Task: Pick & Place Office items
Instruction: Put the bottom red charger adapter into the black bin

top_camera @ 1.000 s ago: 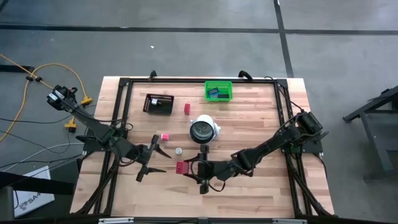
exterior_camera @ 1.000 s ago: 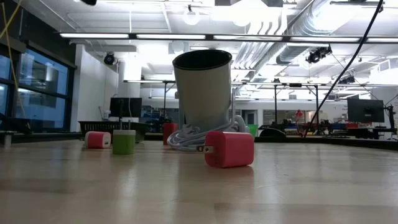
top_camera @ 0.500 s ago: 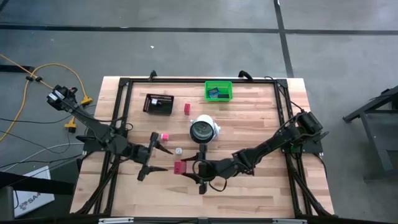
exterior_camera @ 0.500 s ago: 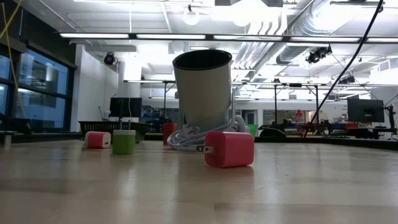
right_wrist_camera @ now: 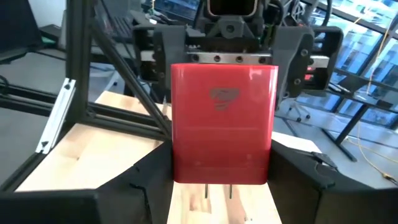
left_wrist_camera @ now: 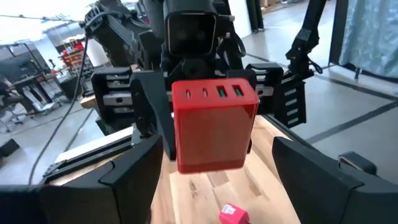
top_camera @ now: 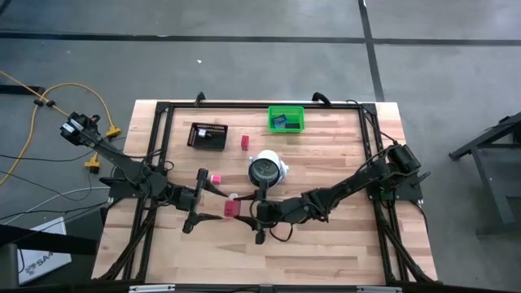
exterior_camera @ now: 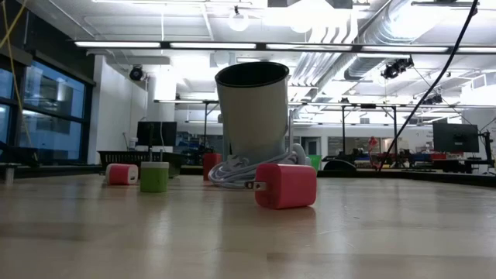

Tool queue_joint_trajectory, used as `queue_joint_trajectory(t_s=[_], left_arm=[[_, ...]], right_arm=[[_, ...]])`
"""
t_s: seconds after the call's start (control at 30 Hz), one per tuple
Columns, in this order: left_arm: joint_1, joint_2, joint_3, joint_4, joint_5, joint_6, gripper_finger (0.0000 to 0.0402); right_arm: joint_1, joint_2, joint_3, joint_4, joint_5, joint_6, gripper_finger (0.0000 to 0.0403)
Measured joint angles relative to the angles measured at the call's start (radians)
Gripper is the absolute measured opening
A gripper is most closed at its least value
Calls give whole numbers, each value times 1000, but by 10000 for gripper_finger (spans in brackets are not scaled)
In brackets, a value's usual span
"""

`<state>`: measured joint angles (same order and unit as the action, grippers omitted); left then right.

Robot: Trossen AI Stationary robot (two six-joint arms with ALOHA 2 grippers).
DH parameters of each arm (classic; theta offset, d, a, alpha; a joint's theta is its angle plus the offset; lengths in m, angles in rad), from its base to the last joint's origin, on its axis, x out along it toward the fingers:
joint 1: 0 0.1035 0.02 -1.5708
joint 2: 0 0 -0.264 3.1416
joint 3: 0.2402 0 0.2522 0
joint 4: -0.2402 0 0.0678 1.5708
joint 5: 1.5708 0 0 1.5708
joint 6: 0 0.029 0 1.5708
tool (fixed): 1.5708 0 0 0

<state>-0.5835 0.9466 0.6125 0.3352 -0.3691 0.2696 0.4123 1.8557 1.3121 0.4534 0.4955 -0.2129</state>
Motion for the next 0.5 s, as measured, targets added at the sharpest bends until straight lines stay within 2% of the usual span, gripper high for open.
queue_joint_trajectory(t_s=[0.5], left_arm=[[14,0,0,50,4,31,296]], right_arm=[[-15,0,0,61,-14,-57,204]])
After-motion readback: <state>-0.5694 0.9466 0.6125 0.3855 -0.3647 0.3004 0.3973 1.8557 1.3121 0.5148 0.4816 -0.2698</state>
